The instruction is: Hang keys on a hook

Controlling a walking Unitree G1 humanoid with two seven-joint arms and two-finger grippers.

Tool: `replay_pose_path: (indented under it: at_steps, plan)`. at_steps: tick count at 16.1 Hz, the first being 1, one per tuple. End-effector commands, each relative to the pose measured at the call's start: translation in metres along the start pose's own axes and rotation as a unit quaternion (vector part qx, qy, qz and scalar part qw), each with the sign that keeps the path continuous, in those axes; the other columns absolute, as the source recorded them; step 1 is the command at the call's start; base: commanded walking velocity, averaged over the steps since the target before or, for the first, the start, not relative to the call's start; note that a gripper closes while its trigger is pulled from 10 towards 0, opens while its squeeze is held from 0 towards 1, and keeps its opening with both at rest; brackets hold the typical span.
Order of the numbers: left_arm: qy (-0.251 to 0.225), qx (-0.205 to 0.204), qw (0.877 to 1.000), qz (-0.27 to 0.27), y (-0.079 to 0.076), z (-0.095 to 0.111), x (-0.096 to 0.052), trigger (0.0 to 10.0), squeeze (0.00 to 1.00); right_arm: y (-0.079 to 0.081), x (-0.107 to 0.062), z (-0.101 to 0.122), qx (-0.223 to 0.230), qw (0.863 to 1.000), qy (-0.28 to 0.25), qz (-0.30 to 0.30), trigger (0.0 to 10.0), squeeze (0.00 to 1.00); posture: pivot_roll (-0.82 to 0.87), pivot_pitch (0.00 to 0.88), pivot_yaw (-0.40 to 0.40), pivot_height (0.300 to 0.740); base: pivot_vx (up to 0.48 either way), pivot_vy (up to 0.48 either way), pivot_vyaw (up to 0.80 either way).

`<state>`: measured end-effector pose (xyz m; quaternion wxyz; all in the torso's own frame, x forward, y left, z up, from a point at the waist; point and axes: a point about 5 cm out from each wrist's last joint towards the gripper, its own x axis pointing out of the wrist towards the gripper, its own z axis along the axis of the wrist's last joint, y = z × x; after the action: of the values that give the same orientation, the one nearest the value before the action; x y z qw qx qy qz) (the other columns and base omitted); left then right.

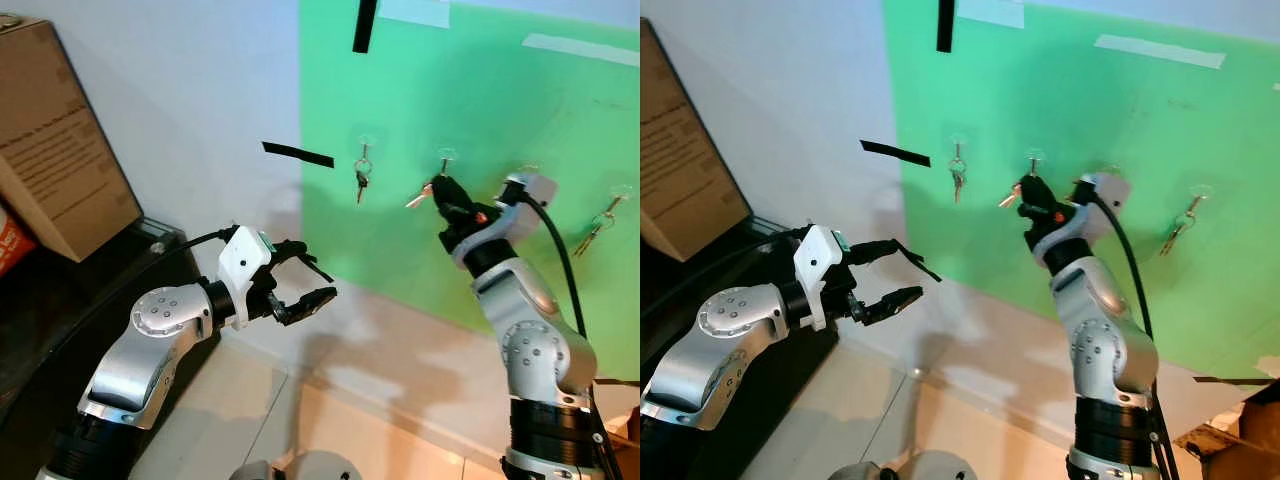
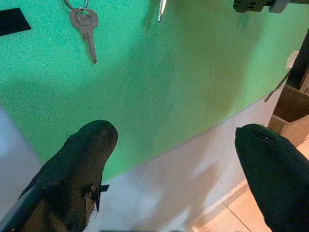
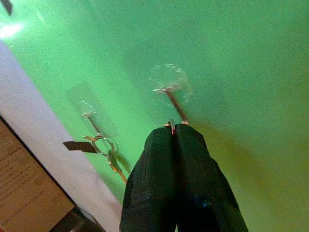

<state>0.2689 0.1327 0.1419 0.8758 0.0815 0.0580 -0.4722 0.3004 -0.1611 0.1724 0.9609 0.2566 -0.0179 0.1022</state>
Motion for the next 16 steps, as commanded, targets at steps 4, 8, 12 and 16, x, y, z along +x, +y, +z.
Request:
replay_pose_path:
  at_steps: [4,8,12,16]
  plan:
    - [-0.002,0.010,1.000,-0.008,0.001,0.006,0.002,10.0,0.00,-0.015,-0.013,0.005,0.015,0.999,-0.014,-0.037,10.0,0.00,-0.01,0.000,0.038,0.740,0.000,0.000,0.00]
    - [-0.003,0.009,1.000,-0.010,0.000,0.006,0.003,10.0,0.00,-0.017,-0.015,-0.004,0.024,0.999,0.016,-0.044,10.0,0.00,-0.01,0.000,0.040,0.740,0.000,0.000,0.00]
    - [-0.002,0.011,1.000,-0.010,0.000,0.006,0.003,10.0,0.00,-0.019,-0.013,-0.009,0.032,0.997,0.031,-0.055,10.0,0.00,-0.01,0.000,0.039,0.740,0.000,0.000,0.00]
    - [-0.001,0.015,1.000,-0.011,0.001,0.008,0.004,10.0,0.00,-0.022,-0.009,-0.014,0.044,0.995,0.044,-0.076,10.0,0.00,-0.01,0.000,0.043,0.740,0.000,0.000,0.00]
